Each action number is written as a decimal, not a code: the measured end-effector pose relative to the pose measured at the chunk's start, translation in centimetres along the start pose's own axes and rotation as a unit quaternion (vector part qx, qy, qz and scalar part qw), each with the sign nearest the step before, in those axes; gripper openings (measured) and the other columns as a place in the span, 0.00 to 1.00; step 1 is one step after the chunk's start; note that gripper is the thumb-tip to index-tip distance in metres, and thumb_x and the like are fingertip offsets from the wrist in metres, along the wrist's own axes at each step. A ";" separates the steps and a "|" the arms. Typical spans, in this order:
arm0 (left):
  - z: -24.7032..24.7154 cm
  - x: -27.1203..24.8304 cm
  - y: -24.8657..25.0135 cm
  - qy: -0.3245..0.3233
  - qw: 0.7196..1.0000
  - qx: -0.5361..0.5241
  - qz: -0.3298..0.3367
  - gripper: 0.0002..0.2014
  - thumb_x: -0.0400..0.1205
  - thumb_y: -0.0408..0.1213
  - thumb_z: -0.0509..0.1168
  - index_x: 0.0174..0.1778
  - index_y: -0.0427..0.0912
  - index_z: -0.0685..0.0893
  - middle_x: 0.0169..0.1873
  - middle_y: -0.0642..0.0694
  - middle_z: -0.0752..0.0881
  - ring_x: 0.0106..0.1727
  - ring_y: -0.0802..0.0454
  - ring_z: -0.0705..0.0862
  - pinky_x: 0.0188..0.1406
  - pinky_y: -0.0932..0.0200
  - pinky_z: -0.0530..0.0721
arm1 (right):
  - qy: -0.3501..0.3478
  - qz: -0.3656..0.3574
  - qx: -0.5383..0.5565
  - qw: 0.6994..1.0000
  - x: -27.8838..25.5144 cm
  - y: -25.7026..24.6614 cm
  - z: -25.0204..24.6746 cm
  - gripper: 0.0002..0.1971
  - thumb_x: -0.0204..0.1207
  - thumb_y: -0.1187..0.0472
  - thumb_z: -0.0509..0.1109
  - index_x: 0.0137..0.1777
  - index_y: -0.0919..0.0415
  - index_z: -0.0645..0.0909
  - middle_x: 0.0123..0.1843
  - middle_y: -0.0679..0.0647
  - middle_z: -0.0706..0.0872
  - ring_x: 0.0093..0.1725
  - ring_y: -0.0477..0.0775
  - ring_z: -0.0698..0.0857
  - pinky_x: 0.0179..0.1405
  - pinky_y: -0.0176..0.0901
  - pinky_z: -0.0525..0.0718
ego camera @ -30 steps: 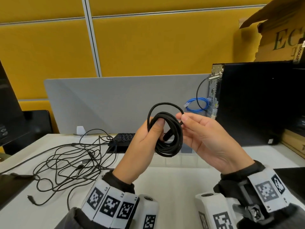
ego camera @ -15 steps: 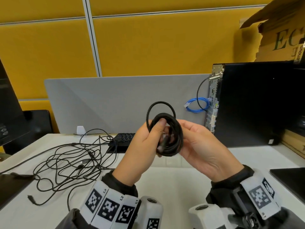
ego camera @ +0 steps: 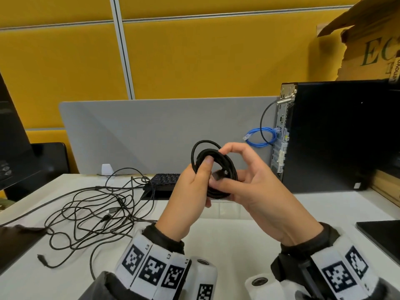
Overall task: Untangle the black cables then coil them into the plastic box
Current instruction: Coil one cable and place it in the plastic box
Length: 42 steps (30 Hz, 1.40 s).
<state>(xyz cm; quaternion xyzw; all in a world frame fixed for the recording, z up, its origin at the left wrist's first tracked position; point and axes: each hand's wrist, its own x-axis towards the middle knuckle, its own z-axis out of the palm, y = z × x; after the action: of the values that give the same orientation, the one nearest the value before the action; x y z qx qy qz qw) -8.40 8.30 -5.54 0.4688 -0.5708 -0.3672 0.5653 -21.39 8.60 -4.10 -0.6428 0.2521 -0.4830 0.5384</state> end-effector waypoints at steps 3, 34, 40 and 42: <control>0.4 -0.3 0.1 -0.016 1.000 -0.002 -0.010 0.15 0.85 0.49 0.53 0.39 0.47 0.80 0.30 0.51 0.80 0.34 0.53 0.79 0.27 0.60 0.74 | 0.059 -0.044 -0.033 0.997 0.0 0.0 0.2 0.17 0.75 0.66 0.71 0.58 0.44 0.76 0.38 0.67 0.87 0.38 0.58 0.87 0.46 0.53 0.89; -2.3 0.9 -0.5 0.076 0.981 0.048 0.174 0.11 0.80 0.45 0.61 0.56 0.51 0.70 0.35 0.52 0.82 0.32 0.64 0.81 0.35 0.70 0.79 | -0.061 -0.081 -0.646 0.756 -2.2 -3.2 0.9 0.12 0.80 0.43 0.45 0.44 0.47 0.66 0.35 0.46 0.79 0.38 0.53 0.80 0.41 0.50 0.81; -1.5 0.1 0.6 -0.092 0.985 0.024 0.145 0.13 0.82 0.49 0.58 0.39 0.45 0.77 0.20 0.57 0.72 0.23 0.61 0.69 0.37 0.56 0.75 | 0.180 -0.315 -0.637 0.681 -1.8 -4.6 -4.0 0.15 0.79 0.46 0.60 0.43 0.51 0.86 0.45 0.51 0.77 0.47 0.56 0.70 0.43 0.46 0.58; -1.1 -0.4 1.2 -0.134 0.982 -0.052 0.121 0.15 0.80 0.49 0.55 0.35 0.44 0.77 0.20 0.56 0.73 0.23 0.60 0.68 0.38 0.53 0.75 | 0.219 -0.332 -0.622 0.674 -1.1 -3.6 -5.2 0.15 0.78 0.47 0.62 0.45 0.53 0.88 0.47 0.55 0.76 0.48 0.58 0.68 0.43 0.49 0.61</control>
<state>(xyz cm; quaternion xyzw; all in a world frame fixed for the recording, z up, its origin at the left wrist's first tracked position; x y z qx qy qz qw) -7.48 9.17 -4.40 0.3129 -0.6741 -0.3850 0.5472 -27.22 8.25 -1.34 -0.7461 0.3753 -0.4884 -0.2529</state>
